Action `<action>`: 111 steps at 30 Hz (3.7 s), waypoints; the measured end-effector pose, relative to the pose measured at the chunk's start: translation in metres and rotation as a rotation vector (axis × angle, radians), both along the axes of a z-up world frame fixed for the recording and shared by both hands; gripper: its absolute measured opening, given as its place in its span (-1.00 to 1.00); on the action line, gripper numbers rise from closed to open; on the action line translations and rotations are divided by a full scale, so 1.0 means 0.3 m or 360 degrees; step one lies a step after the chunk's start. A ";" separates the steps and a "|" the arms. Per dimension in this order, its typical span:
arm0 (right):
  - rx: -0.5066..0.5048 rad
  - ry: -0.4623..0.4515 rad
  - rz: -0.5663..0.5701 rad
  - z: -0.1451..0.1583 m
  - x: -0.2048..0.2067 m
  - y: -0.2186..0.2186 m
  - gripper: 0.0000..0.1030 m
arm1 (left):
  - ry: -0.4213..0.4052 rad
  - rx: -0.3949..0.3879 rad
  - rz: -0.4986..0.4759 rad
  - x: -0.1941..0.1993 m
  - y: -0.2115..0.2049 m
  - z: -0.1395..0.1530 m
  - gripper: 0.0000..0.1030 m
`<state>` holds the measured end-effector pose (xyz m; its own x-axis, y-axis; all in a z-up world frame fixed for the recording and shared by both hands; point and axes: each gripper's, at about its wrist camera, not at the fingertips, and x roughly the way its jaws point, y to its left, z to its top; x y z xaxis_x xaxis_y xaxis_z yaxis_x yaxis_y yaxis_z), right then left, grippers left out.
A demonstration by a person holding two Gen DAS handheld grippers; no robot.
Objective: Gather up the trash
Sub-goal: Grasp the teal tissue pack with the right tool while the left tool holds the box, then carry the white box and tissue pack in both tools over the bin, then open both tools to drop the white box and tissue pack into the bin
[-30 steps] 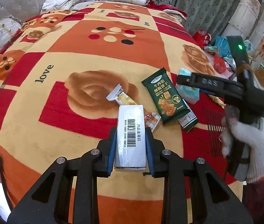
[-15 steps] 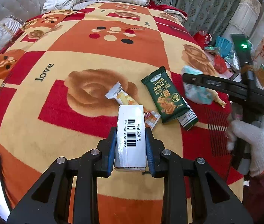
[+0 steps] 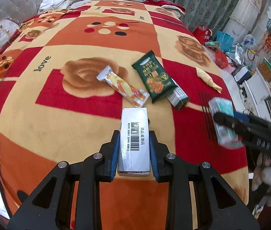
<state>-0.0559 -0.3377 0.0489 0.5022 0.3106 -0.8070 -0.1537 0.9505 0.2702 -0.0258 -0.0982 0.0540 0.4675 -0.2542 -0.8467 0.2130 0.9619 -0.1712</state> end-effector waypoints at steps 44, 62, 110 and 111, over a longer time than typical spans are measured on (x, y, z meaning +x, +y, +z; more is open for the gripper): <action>0.0022 -0.0104 -0.0150 0.100 -0.343 -0.125 -0.03 | -0.0089 -0.0014 -0.0299 -0.195 -0.281 0.086 -0.49; 0.0047 -0.0123 -0.0343 0.115 -0.425 -0.319 -0.03 | -0.0129 0.0016 -0.0493 -0.230 -0.494 0.115 -0.49; 0.0058 -0.0032 -0.0831 0.004 -0.545 -0.798 -0.02 | 0.0064 -0.0207 -0.0876 -0.233 -1.020 0.048 -0.47; 0.0062 -0.0029 -0.0844 0.003 -0.546 -0.806 0.00 | 0.0068 -0.0221 -0.0875 -0.229 -1.022 0.048 -0.46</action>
<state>-0.2196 -0.5796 0.0499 0.6124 0.0398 -0.7895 0.3400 0.8883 0.3086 -0.0946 -0.4048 0.0685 0.2013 -0.5606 -0.8033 0.6662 0.6795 -0.3073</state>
